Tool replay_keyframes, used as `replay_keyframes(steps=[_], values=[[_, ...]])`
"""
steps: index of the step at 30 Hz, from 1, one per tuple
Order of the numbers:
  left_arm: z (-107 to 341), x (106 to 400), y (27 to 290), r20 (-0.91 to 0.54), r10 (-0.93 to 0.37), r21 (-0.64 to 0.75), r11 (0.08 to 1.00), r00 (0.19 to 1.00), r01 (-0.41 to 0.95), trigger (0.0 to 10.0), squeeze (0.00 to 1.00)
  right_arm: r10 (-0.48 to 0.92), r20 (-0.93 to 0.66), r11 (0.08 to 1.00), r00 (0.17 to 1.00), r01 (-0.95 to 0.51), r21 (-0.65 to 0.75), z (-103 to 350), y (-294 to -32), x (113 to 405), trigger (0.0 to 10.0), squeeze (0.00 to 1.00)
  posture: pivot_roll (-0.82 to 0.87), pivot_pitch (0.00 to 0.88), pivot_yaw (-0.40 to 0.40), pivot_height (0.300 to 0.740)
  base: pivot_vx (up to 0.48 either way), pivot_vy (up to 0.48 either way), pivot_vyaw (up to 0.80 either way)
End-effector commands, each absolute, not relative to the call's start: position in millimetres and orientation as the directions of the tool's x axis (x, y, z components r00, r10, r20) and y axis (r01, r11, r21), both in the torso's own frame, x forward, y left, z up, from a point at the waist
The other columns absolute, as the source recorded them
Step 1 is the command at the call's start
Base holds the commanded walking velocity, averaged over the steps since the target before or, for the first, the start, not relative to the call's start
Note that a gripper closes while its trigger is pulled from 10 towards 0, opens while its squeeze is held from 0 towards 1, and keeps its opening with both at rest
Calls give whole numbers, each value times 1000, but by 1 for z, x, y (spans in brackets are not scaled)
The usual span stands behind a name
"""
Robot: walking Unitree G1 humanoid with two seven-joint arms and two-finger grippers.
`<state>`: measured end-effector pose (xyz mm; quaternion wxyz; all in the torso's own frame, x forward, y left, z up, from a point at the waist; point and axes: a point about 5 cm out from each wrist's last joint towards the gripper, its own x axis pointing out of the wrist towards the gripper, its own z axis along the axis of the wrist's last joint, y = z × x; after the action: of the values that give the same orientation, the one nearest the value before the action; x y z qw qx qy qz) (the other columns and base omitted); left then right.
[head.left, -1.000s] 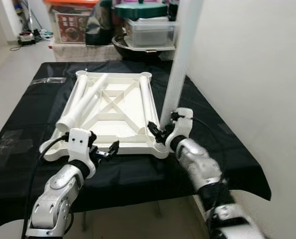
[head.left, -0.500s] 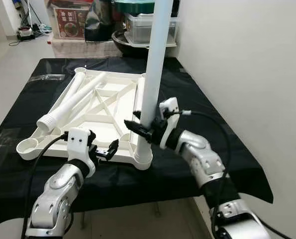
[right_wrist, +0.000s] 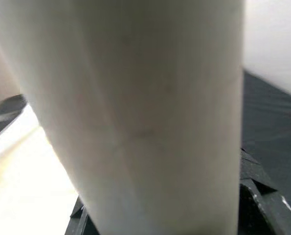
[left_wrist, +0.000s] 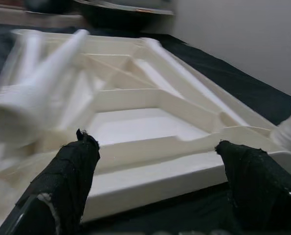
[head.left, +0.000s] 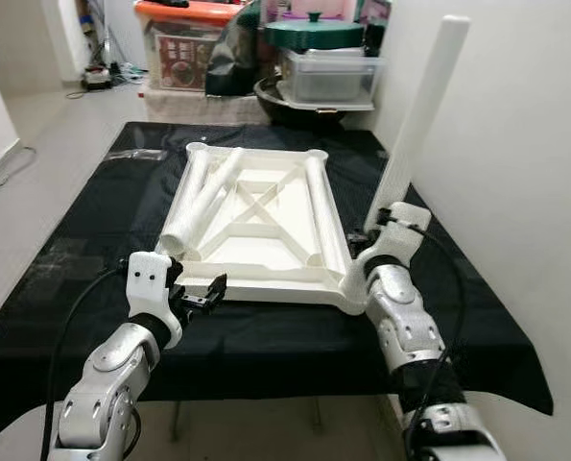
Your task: Building children table
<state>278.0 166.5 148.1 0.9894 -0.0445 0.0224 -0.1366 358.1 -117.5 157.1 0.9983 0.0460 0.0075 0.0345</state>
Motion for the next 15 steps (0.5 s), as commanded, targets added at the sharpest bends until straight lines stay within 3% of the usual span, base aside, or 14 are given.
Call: replay_keyframes(steps=[1, 3, 4, 5, 9, 12, 13, 14, 15], values=[[148, 278, 164, -38, -290, -86, 954, 956, 286, 10000, 0, 173, -81, 978, 982, -161, 133, 141, -102, 353, 10000, 0, 58, 0, -95, 740, 0, 0, 0], [148, 278, 164, -37, -289, -91, 954, 957, 284, 10000, 0, 202, -57, 968, 978, -191, 160, 144, -97, 353, 10000, 0, 58, 0, -95, 740, 0, 0, 0], [148, 279, 164, -35, -291, -94, 953, 956, 287, 10000, 0, 271, 5, 948, 963, -267, 171, 154, -90, 354, 10000, 1000, 52, 0, -90, 740, 0, 0, 0], [148, 279, 164, -37, -292, -90, 954, 956, 287, 10000, 0, 446, 110, 874, 888, -458, 161, 174, -76, 355, 10000, 0, 63, 0, -96, 740, 0, 0, 0], [149, 279, 165, -30, -290, -113, 952, 957, 285, 10000, 0, 590, 164, 782, 791, -610, 126, 188, -68, 352, 10000, 0, 59, 0, -91, 740, 0, 0, 0], [149, 279, 165, -27, -292, -120, 950, 956, 287, 10000, 0, 615, 156, 766, 773, -632, 116, 189, -68, 352, 10000, 0, 59, 0, -91, 740, 0, 0, 0], [150, 279, 165, -24, -290, -124, 950, 957, 285, 10000, 0, 745, 153, 649, 650, -758, 60, 192, -65, 344, 10000, 0, 60, 0, -99, 740, 0, 0, 0], [150, 279, 165, -21, -290, -123, 950, 957, 286, 10000, 0, 846, 127, 521, 518, -854, 18, 190, -62, 336, 8118, 0, 64, 0, -103, 740, 0, 0, 0], [151, 278, 164, -20, -291, -120, 951, 957, 286, 10000, 0, 899, 107, 428, 425, -904, -3, 189, -60, 329, 8118, 0, 64, 0, -108, 740, 0, 0, 0]])
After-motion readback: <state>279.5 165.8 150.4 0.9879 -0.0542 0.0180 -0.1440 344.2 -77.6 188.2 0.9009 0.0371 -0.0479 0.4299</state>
